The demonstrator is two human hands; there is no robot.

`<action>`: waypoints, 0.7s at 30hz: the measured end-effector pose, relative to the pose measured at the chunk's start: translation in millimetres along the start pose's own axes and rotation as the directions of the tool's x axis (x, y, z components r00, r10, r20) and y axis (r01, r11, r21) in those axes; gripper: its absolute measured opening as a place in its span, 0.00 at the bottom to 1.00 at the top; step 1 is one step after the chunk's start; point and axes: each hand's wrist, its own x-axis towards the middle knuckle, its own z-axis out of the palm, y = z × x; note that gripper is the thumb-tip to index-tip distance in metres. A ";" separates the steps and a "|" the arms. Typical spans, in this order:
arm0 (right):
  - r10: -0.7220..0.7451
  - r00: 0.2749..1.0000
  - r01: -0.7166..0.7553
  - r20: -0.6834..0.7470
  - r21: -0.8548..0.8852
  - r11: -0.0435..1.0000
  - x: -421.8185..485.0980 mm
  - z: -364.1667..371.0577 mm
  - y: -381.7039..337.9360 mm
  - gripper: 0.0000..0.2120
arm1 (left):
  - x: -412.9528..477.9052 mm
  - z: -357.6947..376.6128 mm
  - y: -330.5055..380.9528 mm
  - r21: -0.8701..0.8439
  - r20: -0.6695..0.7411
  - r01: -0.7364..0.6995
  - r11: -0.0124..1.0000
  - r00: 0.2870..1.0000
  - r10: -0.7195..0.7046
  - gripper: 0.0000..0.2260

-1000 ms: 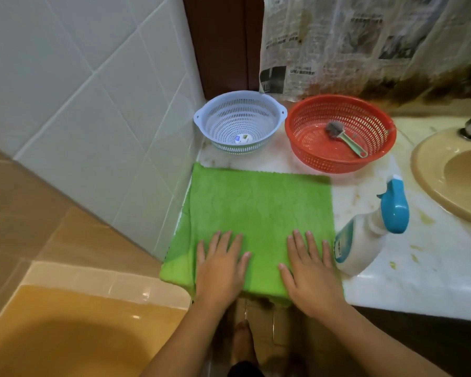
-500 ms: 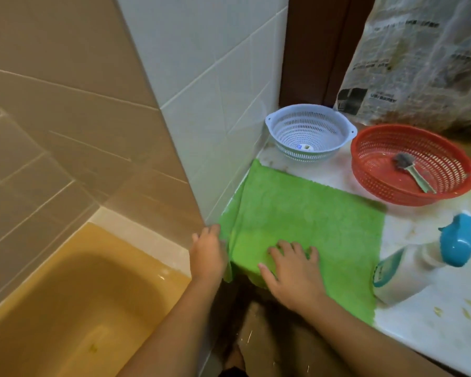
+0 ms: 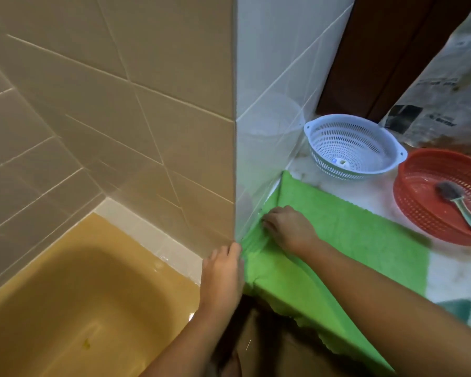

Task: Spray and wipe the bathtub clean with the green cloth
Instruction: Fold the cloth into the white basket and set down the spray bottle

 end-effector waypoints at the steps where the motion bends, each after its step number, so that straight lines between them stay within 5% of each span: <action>1: 0.048 0.999 -0.049 -0.011 -0.034 0.998 3.6 -1.2 1.2 0.14 | 0.2 -1.6 -0.4 0.044 -0.006 -0.042 0.998 0.999 0.042 0.12; 6: 0.200 0.979 -0.193 0.028 -0.165 0.967 12.1 -5.0 10.8 0.20 | 4.8 -1.6 3.8 0.003 -0.067 -0.157 0.988 0.985 0.157 0.11; 11: 0.140 0.983 -0.135 0.115 -0.053 0.989 20.2 -4.0 26.5 0.25 | 23.6 12.1 16.2 -0.172 -0.031 -0.332 0.927 0.943 0.332 0.18; 16: 0.131 0.991 -0.130 0.025 -0.019 0.991 33.3 -5.7 50.2 0.27 | 39.4 18.7 30.0 -0.082 0.211 -0.249 0.965 0.942 0.261 0.25; 21: 0.155 0.987 -0.144 -0.030 0.225 0.964 39.7 -3.6 82.0 0.28 | 55.9 21.0 58.2 0.041 0.165 -0.185 0.982 0.970 0.176 0.29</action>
